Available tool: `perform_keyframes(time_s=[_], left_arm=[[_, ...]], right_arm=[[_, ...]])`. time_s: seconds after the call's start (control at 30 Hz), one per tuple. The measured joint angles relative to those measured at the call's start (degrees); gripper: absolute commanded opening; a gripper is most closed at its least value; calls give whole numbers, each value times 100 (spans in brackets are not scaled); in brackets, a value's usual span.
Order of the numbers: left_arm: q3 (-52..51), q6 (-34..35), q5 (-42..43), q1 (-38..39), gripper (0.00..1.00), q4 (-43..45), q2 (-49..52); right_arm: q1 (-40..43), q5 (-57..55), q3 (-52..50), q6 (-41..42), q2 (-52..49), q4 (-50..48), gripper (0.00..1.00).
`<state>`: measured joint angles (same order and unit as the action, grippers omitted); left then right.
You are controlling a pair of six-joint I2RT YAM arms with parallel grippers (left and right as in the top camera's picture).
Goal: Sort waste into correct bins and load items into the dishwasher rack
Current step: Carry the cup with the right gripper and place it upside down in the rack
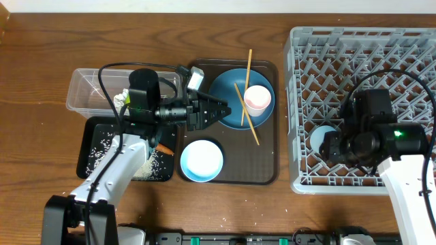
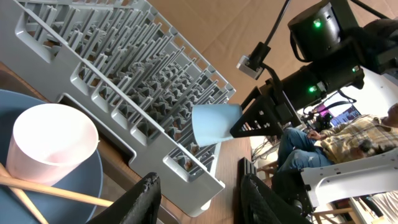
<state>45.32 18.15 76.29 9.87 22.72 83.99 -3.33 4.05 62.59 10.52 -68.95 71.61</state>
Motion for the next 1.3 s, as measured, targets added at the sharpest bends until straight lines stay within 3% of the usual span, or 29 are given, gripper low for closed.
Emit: perform_keyframes(time_s=[0.23,0.47,0.57,0.83,0.9,1.2,1.3], left_arm=[[0,0,-2,0,45,-2,0],[0,0,-2,0,45,-2,0],[0,-9,-2,0,51,0,0],[0,2,-42,0,56,-4,0],[0,0,-118,0,57,-33,0],[0,7,-1117,160,58,-549,0],[0,-2,-1591,420,63,-616,2]], right_arm=[[0,15,-278,0,0,-212,50],[0,26,-387,76,0,-341,77],[0,26,-389,83,0,-334,82],[0,37,-389,83,0,-337,87],[0,39,-389,101,0,-337,99],[0,42,-391,85,0,-334,99],[0,44,-391,85,0,-334,99]])
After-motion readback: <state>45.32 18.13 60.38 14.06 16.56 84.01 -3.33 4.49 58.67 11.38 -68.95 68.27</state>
